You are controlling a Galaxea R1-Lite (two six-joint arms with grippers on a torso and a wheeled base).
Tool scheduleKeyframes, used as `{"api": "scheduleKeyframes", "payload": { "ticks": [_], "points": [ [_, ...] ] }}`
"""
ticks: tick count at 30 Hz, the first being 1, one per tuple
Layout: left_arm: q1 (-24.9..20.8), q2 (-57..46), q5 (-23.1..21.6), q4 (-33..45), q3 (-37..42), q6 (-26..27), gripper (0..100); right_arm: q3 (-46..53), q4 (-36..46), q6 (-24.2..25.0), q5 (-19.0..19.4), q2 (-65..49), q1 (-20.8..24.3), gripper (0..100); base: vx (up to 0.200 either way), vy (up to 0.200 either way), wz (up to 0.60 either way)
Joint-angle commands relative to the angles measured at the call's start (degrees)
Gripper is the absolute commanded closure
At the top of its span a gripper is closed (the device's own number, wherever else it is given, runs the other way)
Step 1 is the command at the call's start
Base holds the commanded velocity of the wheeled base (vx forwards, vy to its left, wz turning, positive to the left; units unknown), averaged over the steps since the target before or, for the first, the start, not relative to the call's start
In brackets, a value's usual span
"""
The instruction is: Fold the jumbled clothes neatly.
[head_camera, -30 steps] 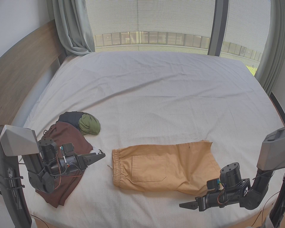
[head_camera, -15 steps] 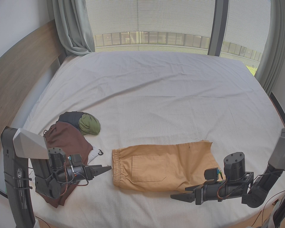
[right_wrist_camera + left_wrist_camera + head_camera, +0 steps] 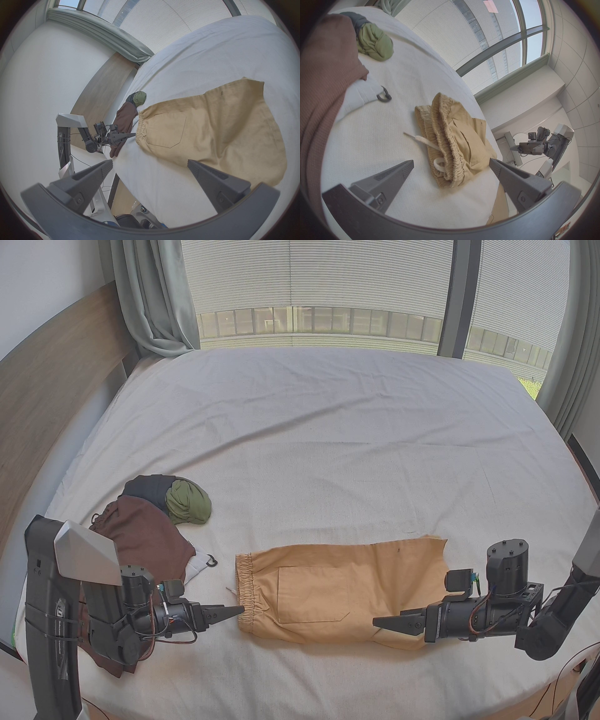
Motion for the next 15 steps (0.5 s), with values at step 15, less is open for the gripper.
{"api": "scheduleKeyframes", "payload": {
  "ticks": [15],
  "points": [
    [-4.52, 5.54, 0.24, -0.01, -8.01, -0.48, 0, -0.22, -0.04, -0.01, 0.12, 0.36, -0.36, 0, 0.000, 0.000, 0.00]
  ]
}}
